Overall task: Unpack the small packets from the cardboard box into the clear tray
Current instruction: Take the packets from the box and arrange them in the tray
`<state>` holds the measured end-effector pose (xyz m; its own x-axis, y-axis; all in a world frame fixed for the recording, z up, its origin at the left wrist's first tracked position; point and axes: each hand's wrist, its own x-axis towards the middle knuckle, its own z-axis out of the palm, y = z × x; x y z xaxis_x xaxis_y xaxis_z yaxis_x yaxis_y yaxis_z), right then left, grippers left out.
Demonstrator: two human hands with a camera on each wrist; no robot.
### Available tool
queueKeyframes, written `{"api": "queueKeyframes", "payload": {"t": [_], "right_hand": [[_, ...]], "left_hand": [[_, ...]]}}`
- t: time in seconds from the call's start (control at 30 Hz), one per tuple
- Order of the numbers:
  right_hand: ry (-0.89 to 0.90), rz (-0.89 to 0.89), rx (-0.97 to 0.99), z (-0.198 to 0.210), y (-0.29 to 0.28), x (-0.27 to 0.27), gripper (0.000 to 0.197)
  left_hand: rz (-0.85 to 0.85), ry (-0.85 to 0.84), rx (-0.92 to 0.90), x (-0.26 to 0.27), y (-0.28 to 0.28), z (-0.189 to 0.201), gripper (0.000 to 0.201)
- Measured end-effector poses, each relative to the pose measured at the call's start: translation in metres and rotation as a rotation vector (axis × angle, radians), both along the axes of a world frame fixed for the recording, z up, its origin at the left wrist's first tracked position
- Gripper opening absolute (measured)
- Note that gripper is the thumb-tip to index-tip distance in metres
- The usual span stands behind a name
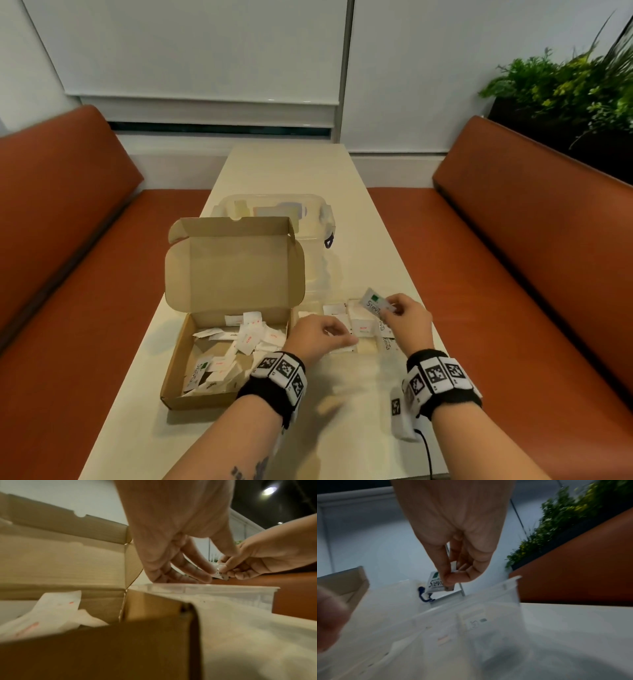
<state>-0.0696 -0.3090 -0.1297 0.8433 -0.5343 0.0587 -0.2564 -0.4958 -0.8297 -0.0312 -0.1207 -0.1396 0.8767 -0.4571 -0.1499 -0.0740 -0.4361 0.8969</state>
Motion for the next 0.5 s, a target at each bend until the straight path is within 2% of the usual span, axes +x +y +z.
{"api": "queueKeyframes", "payload": {"t": [0.1,0.17,0.27,0.37,0.43,0.5], "right_hand": [[0.018,-0.098,0.102,-0.001,-0.01,-0.004,0.006],[0.02,-0.131,0.12,-0.003,-0.013,-0.005,0.011],[0.025,-0.166,0.085,-0.004,-0.015,-0.007,0.015],[0.056,-0.181,0.114,-0.002,-0.02,-0.009,0.006],[0.093,-0.162,0.097,0.001,-0.022,-0.01,0.015],[0.157,-0.094,-0.013,0.001,-0.024,-0.007,0.021]], "left_hand": [[-0.145,-0.011,0.15,-0.002,-0.004,-0.001,0.013],[-0.198,-0.03,0.217,-0.003,-0.005,-0.002,0.015],[-0.227,-0.061,0.267,-0.001,-0.006,-0.002,0.018],[-0.233,-0.077,0.292,0.001,-0.007,-0.002,0.019],[-0.23,-0.082,0.3,0.001,-0.007,-0.003,0.019],[-0.224,-0.077,0.3,0.001,-0.007,-0.004,0.019]]}}
